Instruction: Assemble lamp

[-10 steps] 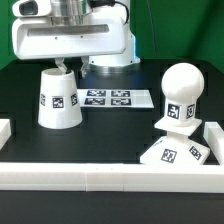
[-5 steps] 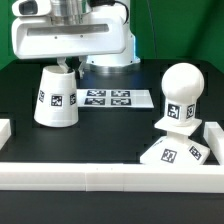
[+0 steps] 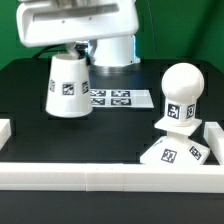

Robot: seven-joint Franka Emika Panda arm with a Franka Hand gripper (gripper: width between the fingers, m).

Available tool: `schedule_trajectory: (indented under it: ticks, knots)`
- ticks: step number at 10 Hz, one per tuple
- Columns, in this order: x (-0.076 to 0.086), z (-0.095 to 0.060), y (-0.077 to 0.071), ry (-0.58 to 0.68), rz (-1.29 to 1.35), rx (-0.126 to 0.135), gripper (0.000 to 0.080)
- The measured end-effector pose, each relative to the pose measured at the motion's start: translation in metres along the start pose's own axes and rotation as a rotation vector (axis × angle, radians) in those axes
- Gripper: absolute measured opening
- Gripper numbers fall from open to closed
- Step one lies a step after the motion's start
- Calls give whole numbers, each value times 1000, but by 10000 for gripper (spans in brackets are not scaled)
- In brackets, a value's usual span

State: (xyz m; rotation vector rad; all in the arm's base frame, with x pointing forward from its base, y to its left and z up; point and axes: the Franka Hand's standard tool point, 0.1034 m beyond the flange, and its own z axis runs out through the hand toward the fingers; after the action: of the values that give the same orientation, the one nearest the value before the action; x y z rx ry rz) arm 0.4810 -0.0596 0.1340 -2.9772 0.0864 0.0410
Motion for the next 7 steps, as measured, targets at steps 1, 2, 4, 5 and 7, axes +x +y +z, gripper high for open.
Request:
schedule_trajectory:
  ticks: [1,2,4,5,7]
  knots:
    - [9,-8,-4,7,10,12,47]
    - [10,-7,-1,11,11,6,47]
    - [8,-5,-1,6,11,7,47]
    - [8,-5,-1,6,11,7,47]
    - [13,-12,-18,-11,15,27,47]
